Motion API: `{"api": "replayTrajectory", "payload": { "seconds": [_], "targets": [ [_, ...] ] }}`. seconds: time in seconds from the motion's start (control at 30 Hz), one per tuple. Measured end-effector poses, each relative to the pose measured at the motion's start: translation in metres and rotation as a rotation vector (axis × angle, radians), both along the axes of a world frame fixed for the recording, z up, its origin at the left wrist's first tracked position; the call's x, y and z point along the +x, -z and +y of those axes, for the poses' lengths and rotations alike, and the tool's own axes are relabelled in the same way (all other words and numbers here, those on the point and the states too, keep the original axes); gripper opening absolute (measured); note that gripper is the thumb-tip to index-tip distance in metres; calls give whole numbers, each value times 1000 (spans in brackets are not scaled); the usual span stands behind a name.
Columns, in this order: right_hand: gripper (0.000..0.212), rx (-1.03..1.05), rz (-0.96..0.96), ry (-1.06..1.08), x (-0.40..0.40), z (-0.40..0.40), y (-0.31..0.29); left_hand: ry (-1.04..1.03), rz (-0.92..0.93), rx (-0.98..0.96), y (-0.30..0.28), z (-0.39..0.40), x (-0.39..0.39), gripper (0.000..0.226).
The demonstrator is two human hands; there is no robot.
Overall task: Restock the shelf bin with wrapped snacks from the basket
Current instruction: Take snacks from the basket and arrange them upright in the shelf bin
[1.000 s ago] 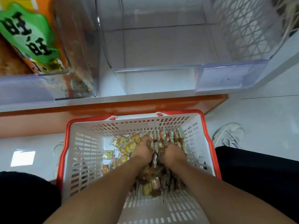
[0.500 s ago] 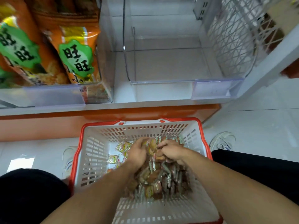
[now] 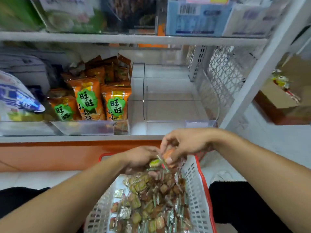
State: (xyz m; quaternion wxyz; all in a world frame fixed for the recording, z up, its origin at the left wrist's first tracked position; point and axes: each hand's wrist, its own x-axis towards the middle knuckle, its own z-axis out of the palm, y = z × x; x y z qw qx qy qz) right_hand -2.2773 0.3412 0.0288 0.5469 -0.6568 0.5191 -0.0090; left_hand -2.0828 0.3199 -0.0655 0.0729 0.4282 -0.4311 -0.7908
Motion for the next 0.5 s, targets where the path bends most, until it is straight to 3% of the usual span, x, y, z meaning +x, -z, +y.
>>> {"api": "replayTrajectory", "payload": {
  "seconds": [0.13, 0.27, 0.5],
  "targets": [
    [34, -392, -224, 58, -3, 2, -61, -14, 185, 63, -72, -6, 5, 31],
    [41, -671, -370, 188, 4, 0, -59, 18, 424, 111, -111, -10, 11, 63],
    [44, -700, -631, 355, 10, -8, -28, -90, 478, 161, -115, -20, 8, 54]
  ]
}}
